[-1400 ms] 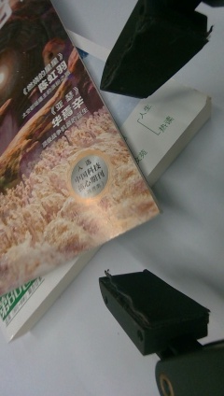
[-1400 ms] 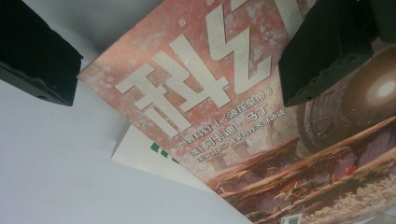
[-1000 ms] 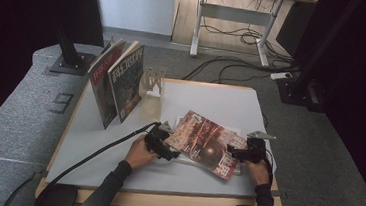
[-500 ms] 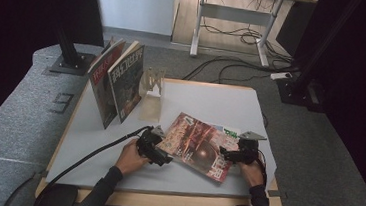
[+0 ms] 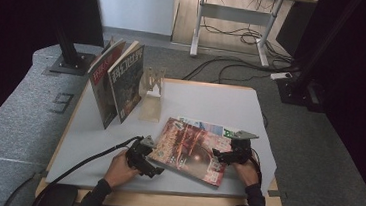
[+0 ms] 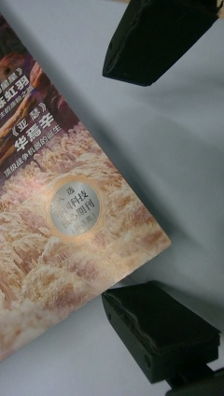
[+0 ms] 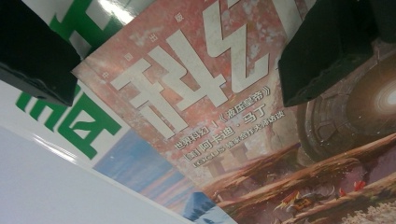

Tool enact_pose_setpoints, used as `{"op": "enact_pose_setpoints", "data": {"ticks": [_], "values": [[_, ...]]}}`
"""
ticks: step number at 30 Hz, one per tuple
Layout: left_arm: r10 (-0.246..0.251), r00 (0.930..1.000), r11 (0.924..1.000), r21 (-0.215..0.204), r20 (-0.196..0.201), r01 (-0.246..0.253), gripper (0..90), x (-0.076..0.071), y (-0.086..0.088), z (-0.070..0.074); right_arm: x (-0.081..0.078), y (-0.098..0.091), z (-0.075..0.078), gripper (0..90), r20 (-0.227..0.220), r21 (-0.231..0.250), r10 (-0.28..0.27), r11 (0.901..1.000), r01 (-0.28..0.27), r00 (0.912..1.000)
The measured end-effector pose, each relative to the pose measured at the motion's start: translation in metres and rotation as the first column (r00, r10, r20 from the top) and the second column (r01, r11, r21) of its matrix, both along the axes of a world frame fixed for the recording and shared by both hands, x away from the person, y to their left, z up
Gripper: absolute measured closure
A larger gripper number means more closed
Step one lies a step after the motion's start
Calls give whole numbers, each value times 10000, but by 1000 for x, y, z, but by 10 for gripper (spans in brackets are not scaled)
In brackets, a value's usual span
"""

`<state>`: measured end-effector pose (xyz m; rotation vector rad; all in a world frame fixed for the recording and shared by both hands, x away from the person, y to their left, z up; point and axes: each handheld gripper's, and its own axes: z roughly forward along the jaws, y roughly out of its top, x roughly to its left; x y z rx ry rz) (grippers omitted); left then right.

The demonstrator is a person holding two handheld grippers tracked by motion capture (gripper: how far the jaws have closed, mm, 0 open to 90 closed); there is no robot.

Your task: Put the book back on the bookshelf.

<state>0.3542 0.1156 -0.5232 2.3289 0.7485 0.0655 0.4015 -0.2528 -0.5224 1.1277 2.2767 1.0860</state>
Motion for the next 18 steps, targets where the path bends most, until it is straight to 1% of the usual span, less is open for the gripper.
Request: {"op": "enact_pose_setpoints", "data": {"ticks": [2, 5, 6, 8, 9, 11, 13, 14, 16, 18], "values": [[-64, 10000, 10000, 62, 25, 64, 0, -3, 1, 0, 0, 0, 0, 0, -54, 46, 115, 9999, -115, 9999], [-96, 10000, 9999, -109, -26, 96, 0, -1, 3, 2, 1, -2, -2, 0, -171, 289, 151, 9995, -146, 9997], [-31, 10000, 9998, -170, 43, 32, 0, 0, 4, 3, 2, -3, -2, 0, -195, 363, 148, 9992, -141, 9997], [127, 9994, 9995, -284, 334, -117, 4, 3, 7, 8, 1, -3, -2, 0, -230, 375, 140, 9992, -132, 9996], [205, 9990, 9990, -398, 408, -189, 12, 4, 8, 9, 0, -3, -2, 0, -242, 363, 127, 9993, -118, 9996], [367, 9974, 9977, -598, 627, -329, 20, 9, 10, 11, -1, -4, -1, 0, -173, 295, -1, 9996, 6, 9999], [393, 9964, 9967, -733, 748, -338, 30, 13, 8, 13, -4, -4, 0, 0, -89, 126, -178, 9998, 179, 9998], [346, 9959, 9973, -669, 838, -290, 32, 15, 6, 13, -5, -5, 1, 0, 3, 32, -276, 9996, 276, 9996], [278, 9948, 9976, -653, 979, -214, 35, 18, 1, 14, -8, -7, 3, 0, 23, 55, -452, 9990, 452, 9990], [153, 9941, 9987, -504, 1076, -100, 35, 22, -4, 16, -11, -8, 4, 0, 95, 104, -595, 9982, 594, 9982]]}}
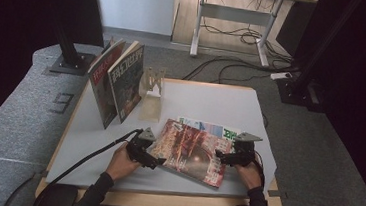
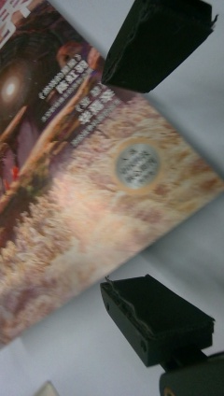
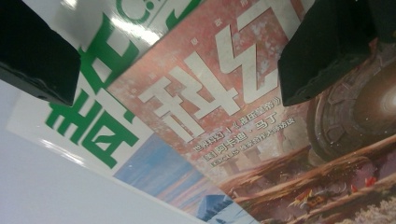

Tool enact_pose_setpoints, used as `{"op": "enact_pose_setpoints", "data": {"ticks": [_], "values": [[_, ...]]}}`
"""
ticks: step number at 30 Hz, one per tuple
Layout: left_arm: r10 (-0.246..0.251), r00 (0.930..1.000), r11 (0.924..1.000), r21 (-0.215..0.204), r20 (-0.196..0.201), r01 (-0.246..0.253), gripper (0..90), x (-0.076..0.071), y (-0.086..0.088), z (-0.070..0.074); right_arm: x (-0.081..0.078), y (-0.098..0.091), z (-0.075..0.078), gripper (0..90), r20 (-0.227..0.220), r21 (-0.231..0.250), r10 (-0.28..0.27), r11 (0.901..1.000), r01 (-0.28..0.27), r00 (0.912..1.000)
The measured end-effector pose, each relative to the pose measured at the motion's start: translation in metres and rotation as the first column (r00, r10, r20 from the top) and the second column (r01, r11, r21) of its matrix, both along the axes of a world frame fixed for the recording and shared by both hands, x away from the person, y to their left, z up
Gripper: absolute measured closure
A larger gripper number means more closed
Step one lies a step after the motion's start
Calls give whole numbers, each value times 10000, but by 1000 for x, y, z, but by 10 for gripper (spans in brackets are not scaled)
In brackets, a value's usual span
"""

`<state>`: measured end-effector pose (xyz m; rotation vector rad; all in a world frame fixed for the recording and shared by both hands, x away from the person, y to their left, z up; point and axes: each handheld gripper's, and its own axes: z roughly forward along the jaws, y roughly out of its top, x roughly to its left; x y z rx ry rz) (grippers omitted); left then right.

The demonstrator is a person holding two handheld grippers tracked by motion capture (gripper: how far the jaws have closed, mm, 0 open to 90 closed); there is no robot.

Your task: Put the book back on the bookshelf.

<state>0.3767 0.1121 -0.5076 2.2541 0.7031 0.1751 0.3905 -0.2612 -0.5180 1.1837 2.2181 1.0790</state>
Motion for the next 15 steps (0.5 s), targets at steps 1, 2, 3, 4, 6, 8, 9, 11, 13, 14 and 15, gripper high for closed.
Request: {"op": "enact_pose_setpoints", "data": {"ticks": [1, 2, 3, 4, 6, 8, 9, 11, 13, 14, 15], "values": [[14, 10000, 10000, 5, 27, -14, 38, 2, -2, 1, -1, -1, 1, 0, 20, 70, -31, 10000, 31, 10000], [14, 10000, 10000, -74, 25, -13, 39, 4, -4, 2, -2, -1, 2, 0, 29, 118, -32, 9999, 32, 10000], [-12, 10000, 9998, -173, -35, 12, 43, 8, -6, 3, -4, -1, 2, 0, 44, 159, -34, 9999, 34, 10000], [16, 10000, 9998, -191, -21, -17, 44, 10, -7, 4, -6, 0, 3, 0, 35, 177, 10, 9998, -11, 10000], [50, 10000, 10000, -5, -26, -50, 48, 16, -10, 6, -9, 1, 3, 0, -30, 225, 119, 9997, -118, 9999], [252, 9997, 9996, 149, -73, -251, 46, 23, -13, 6, -11, 3, 2, 0, -139, 193, 186, 9996, -184, 9997], [369, 9992, 9992, 173, -125, -367, 45, 28, -13, 5, -11, 4, 1, 0, -173, 184, 205, 9996, -201, 9996], [473, 9986, 9985, 286, -225, -466, 45, 35, -14, 3, -12, 5, 1, 0, -262, 234, 223, 9995, -217, 9994], [518, 9979, 9982, 318, -395, -506, 46, 38, -15, -1, -11, 7, 1, 0, -340, 304, 259, 9992, -248, 9991], [505, 9973, 9983, 312, -523, -490, 48, 39, -16, -3, -10, 8, 1, 2, -386, 345, 301, 9990, -287, 9988], [459, 9963, 9986, 282, -722, -440, 48, 40, -16, -6, -10, 9, 0, 12, -447, 370, 346, 9988, -329, 9984]]}}
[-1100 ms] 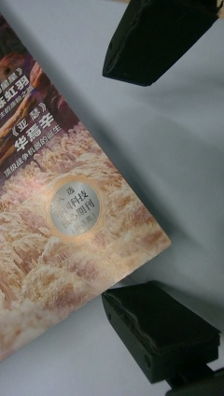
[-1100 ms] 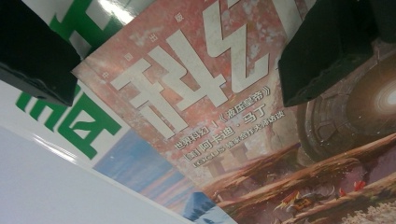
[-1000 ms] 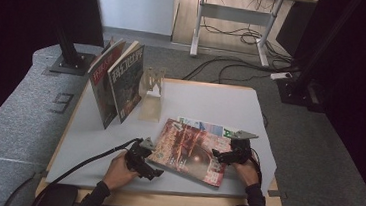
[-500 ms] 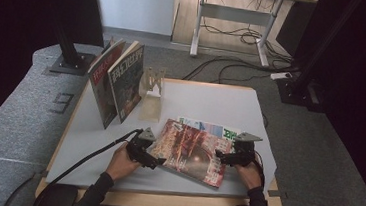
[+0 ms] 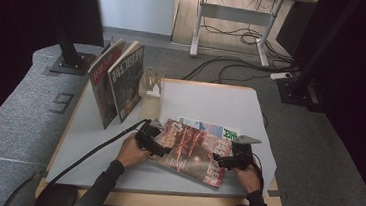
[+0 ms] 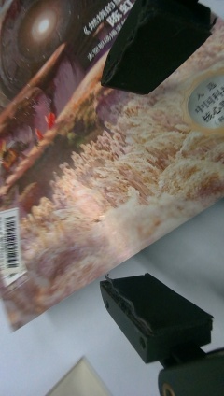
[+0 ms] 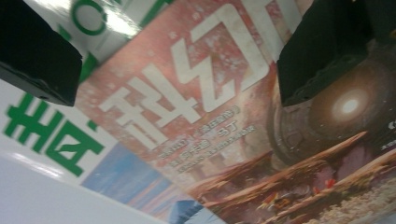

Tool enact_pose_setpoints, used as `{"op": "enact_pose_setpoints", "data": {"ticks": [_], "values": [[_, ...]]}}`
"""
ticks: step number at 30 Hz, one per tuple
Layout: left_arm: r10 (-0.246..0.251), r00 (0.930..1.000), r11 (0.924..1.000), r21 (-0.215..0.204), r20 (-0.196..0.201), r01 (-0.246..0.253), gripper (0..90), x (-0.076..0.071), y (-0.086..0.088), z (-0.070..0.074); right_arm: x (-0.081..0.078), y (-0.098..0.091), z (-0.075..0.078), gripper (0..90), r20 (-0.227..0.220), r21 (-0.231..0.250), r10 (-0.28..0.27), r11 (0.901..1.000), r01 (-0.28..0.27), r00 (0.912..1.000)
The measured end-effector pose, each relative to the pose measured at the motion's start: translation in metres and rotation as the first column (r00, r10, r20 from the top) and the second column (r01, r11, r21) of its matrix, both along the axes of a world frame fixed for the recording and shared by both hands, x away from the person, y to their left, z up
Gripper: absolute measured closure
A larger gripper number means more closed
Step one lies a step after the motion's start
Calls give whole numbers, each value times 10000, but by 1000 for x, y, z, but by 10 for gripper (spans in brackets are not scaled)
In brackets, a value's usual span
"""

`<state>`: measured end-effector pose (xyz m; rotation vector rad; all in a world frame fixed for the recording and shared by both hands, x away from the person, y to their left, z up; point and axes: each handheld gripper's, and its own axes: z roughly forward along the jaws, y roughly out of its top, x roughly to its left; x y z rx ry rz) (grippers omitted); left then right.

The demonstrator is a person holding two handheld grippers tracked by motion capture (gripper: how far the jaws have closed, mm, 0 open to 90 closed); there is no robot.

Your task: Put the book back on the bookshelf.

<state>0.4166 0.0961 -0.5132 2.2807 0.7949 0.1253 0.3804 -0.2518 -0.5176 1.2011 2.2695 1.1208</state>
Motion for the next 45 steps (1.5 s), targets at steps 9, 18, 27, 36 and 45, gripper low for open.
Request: {"op": "enact_pose_setpoints", "data": {"ticks": [9, 18, 27, 36, 45], "values": [[-48, 9993, 9997, 244, -368, 57, 17, -6, -2, 1, 8, 8, -1, 0, -189, -330, 205, 9992, -211, 9996], [-228, 9985, 9983, 522, -500, 254, 0, -21, -2, 2, 28, 11, 0, 0, -303, -479, 320, 9983, -334, 9990], [-770, 9956, 9939, 745, -533, 808, 0, -42, -4, 2, 57, 22, 0, 0, -271, -617, 264, 9977, -280, 9993], [-155, 9988, 9998, -138, 470, 162, 40, -17, 2, 4, 47, 15, 2, 13, -173, -516, 297, 9982, -306, 9994], [86, 9971, 10000, 5, 755, -86, 14, 8, -4, 4, 15, 9, 1, 13, -78, -583, 627, 9963, -630, 9980]]}}
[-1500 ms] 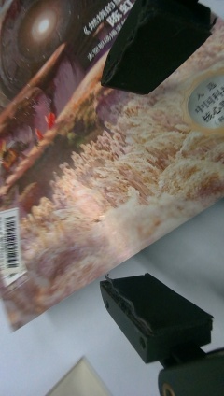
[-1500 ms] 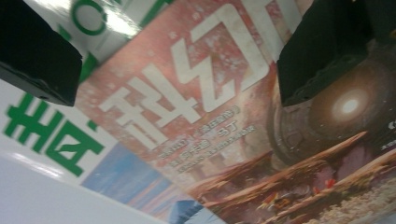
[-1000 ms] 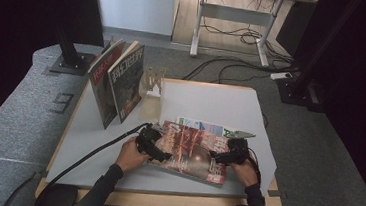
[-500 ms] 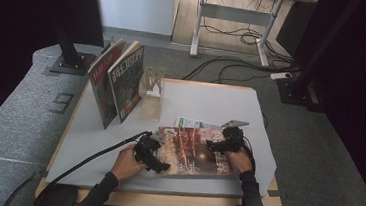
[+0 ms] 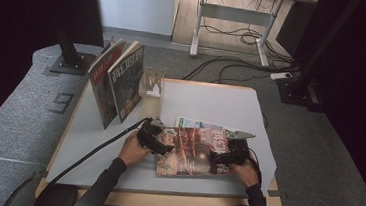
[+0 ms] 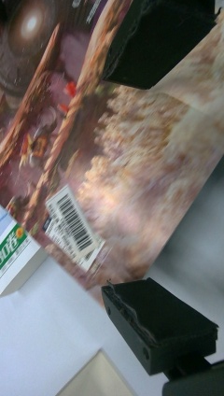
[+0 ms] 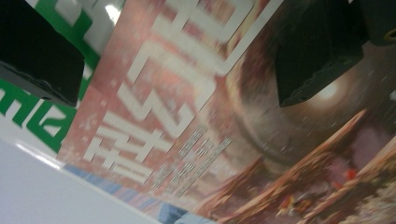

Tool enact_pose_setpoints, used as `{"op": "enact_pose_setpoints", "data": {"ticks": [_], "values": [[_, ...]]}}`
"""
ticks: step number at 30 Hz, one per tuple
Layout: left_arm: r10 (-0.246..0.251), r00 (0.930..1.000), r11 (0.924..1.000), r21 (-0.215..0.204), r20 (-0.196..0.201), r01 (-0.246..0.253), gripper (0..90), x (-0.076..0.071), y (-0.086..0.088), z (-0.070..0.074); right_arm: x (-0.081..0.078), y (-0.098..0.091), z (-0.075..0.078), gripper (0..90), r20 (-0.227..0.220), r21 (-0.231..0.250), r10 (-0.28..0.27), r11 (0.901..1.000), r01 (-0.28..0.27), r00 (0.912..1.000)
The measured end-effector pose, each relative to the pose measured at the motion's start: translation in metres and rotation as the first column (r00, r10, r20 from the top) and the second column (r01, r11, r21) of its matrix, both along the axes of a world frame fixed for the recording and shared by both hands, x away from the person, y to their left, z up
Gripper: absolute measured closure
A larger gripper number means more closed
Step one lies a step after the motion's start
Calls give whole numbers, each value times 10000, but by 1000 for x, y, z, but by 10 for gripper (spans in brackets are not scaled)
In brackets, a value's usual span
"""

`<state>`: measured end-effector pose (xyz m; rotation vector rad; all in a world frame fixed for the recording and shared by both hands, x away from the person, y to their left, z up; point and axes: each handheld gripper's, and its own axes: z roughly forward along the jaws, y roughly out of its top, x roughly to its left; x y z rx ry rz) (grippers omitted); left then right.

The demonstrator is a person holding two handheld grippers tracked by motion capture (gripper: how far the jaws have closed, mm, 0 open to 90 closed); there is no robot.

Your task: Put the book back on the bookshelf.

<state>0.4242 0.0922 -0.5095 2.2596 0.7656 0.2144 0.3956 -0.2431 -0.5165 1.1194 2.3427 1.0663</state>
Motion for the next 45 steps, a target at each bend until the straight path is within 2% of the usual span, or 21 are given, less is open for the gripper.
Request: {"op": "enact_pose_setpoints", "data": {"ticks": [2, 3, 5, 9, 11, 15, 19, 23, 27, 33, 45], "values": [[-25, 9999, 9999, 110, 97, 24, 16, 4, -2, 1, -8, -2, 0, 13, 19, -20, 49, 10000, -49, 10000], [15, 9998, 10000, 15, 175, -15, 20, 5, -2, 1, -11, -2, 0, 13, 26, -25, 66, 10000, -66, 10000], [66, 10000, 9999, -155, 74, -65, 34, 10, -3, 0, -18, -5, -1, 13, 34, -21, 93, 10000, -93, 10000], [23, 9998, 10000, 9, 182, -23, 29, 17, -7, 0, -31, -10, -2, 13, 3, 101, 75, 9999, -75, 10000], [49, 9998, 10000, -71, 195, -47, 34, 19, -9, 0, -36, -13, -3, 13, -21, 162, 62, 9998, -62, 10000], [1, 10000, 9999, 119, 51, -1, 38, 26, -14, -2, -47, -18, -4, 13, -20, 241, 85, 9997, -85, 10000], [-24, 9999, 10000, -35, -161, 23, 33, 29, -16, -4, -56, -22, -6, 13, -50, 360, 148, 9992, -146, 9999], [10, 9999, 10000, 31, -171, -10, 32, 29, -17, -3, -64, -24, -7, 13, 19, 267, 221, 9994, -222, 9998], [40, 9999, 10000, 29, -165, -39, 31, 28, -17, -4, -67, -22, -8, 13, 102, -31, 283, 9996, -283, 9995], [-8, 9998, 9999, 139, -189, 10, 26, 26, -17, -3, -65, -23, -8, 0, 91, -121, 256, 9996, -255, 9996], [26, 9992, 9998, 175, -410, -19, 19, 13, -9, -3, -52, -33, -6, 0, -72, 27, -182, 9998, 182, 9998]]}}
